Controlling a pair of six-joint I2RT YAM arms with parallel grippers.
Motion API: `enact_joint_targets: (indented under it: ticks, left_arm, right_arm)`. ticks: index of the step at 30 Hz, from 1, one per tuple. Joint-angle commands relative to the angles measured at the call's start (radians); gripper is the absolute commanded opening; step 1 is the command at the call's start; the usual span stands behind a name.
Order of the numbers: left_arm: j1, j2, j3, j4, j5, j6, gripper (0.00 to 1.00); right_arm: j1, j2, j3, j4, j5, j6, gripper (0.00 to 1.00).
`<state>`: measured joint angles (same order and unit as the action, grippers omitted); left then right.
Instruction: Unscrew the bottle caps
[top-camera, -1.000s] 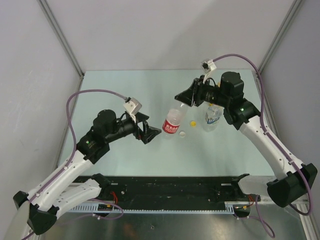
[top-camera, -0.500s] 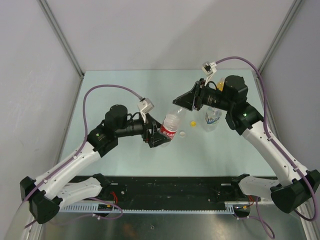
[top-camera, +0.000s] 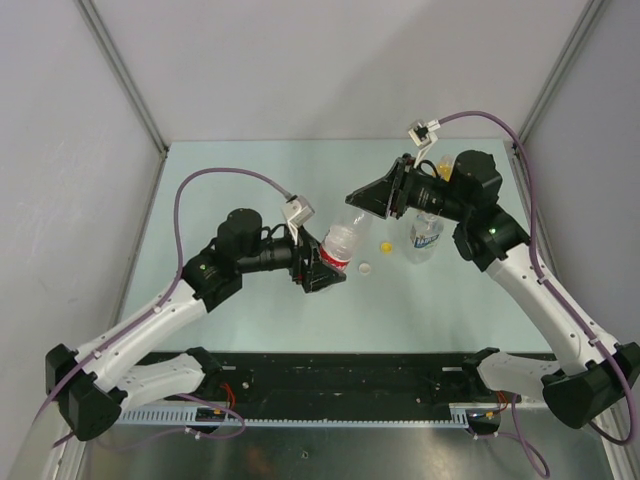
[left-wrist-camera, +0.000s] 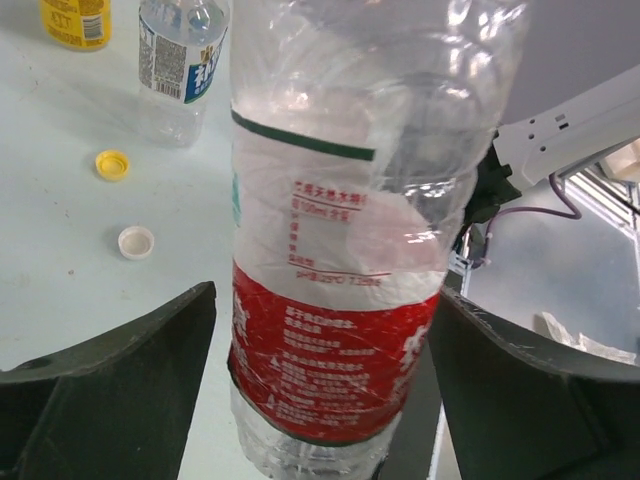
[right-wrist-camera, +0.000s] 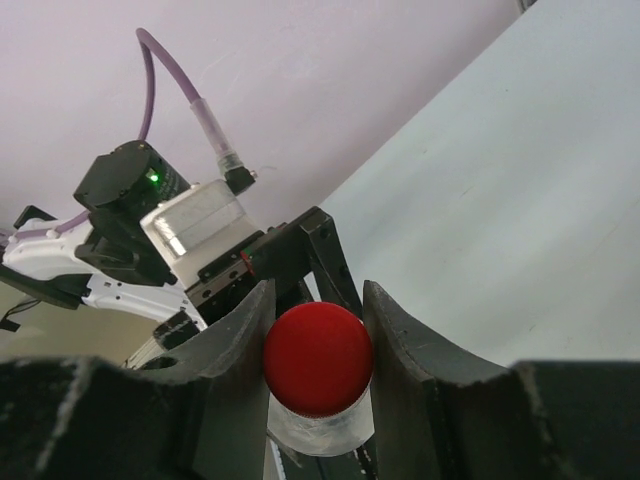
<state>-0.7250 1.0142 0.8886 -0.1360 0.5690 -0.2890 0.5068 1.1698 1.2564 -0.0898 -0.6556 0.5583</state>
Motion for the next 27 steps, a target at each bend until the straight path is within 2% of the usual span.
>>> enact_joint_targets:
  ticks: [1, 5, 8, 10, 12, 20, 23, 27]
  left_arm:
    - [-0.010, 0.012, 0.028, 0.038, -0.001, -0.006, 0.82]
    - [-0.012, 0.013, 0.026, 0.039, 0.003, 0.002, 0.73]
    - [-0.012, 0.005, 0.021, 0.039, -0.012, 0.010, 0.61]
    - [-0.011, -0.003, 0.014, 0.039, -0.028, 0.015, 0.53]
    - [-0.012, -0.016, 0.007, 0.037, -0.050, 0.022, 0.49]
    - [-0.013, -0.066, -0.032, -0.008, -0.159, 0.075, 0.43]
    - [-0.028, -0.073, -0.027, -0.073, -0.230, 0.123, 0.42]
    - [-0.070, -0.071, -0.009, -0.173, -0.373, 0.185, 0.42]
  right_arm:
    - [0.003, -0.037, 0.003, 0.066, -0.005, 0.035, 0.00]
    - [0.002, -0.032, 0.003, 0.079, -0.010, 0.052, 0.02]
    - [0.000, -0.025, 0.003, 0.079, -0.021, 0.063, 0.10]
    - [-0.003, -0.020, 0.003, 0.079, -0.029, 0.067, 0.21]
    - [-0.008, -0.017, 0.002, 0.080, -0.035, 0.070, 0.37]
    - [-0.031, -0.044, 0.000, 0.068, 0.039, 0.052, 0.93]
    - [-0.039, -0.057, 0.000, 0.042, 0.112, 0.068, 0.99]
    - [-0.053, -0.055, 0.000, 0.013, 0.160, 0.077, 0.99]
